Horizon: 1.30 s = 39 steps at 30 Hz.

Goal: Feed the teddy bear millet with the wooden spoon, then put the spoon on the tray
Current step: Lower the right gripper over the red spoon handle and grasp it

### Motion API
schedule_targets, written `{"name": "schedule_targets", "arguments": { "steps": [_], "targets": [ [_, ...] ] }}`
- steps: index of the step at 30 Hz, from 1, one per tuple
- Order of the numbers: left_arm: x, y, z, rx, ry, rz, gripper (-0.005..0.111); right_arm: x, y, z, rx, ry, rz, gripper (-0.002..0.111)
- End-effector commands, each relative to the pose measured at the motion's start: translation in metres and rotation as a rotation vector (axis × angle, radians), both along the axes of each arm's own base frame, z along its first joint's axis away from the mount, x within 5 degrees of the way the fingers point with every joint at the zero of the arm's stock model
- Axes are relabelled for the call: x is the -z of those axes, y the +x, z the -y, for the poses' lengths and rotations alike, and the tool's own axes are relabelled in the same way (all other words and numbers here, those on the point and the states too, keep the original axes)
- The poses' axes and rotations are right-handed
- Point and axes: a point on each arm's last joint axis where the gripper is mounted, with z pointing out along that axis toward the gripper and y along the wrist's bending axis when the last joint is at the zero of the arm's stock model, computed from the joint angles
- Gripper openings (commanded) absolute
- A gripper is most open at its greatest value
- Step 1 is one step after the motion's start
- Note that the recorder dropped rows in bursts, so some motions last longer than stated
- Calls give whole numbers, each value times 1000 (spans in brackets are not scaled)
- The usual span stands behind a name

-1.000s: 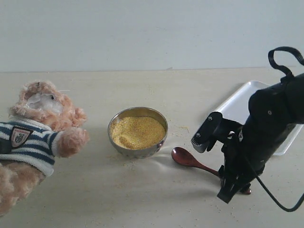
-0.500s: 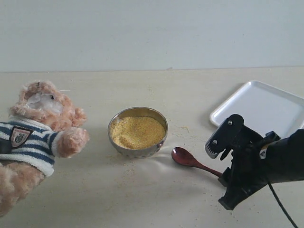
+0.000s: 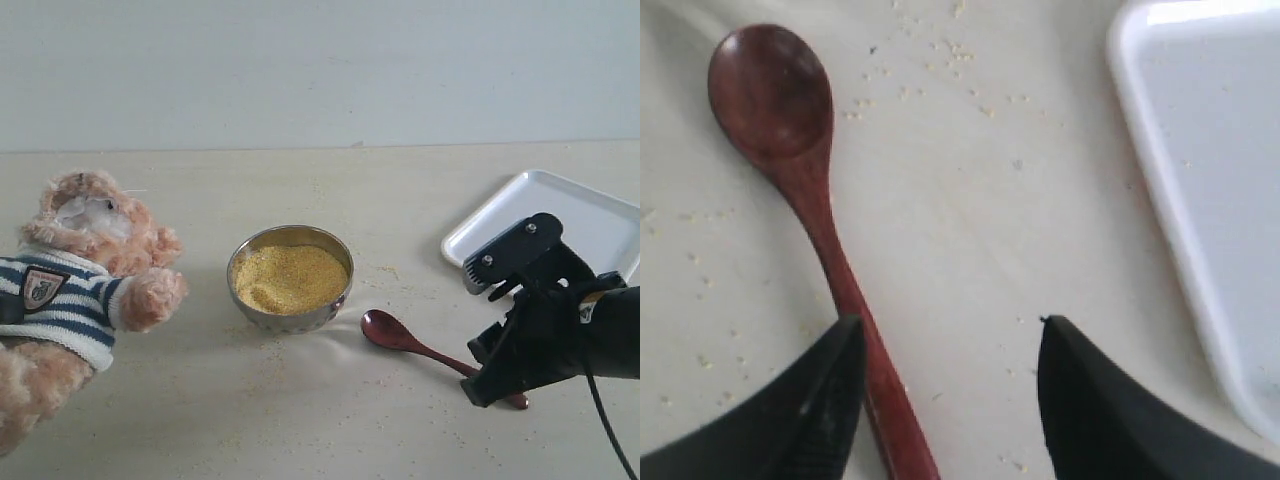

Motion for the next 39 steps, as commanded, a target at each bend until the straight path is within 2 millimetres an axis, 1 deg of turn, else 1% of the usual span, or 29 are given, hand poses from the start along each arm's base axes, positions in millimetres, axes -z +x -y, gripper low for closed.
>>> {"name": "schedule_targets", "arguments": {
  "steps": [1,5,9,13,16,18,20,21,23,28,30,32,34,37,39],
  "targets": [
    [-3,2,0,-10,-24,14,5,-6,-4,4,91,69,-20,52],
    [-3,2,0,-10,-24,14,5,-4,-7,4,113,81,-64,52],
    [-3,2,0,-10,-24,14,5,-3,-9,1,33,24,-36,52],
    [-3,2,0,-10,-24,14,5,-1,-13,0,-96,-59,-42,52],
    [-3,2,0,-10,-24,14,5,0,-14,0,-139,-82,-42,52],
    [-3,2,0,-10,-24,14,5,4,-13,0,-146,-95,-59,52],
    [-3,2,0,-10,-24,14,5,15,-12,-1,-153,-118,-100,52],
    [-3,2,0,-10,-24,14,5,20,-9,-2,-159,-132,-109,52],
    [-3,2,0,-10,-24,14,5,22,-4,-3,-162,-143,-107,52],
    [-3,2,0,-10,-24,14,5,40,2,-8,-199,-178,-174,52],
    [-3,2,0,-10,-24,14,5,46,4,-10,-204,-186,-198,47],
    [-3,2,0,-10,-24,14,5,49,5,-11,-200,-176,-223,32],
    [-3,2,0,-10,-24,14,5,49,3,-12,-201,-167,-246,21],
    [-3,2,0,-10,-24,14,5,49,1,-12,-180,-144,-273,6],
    [-3,2,0,-10,-24,14,5,46,0,-13,-161,-124,-275,0]
  ]
}}
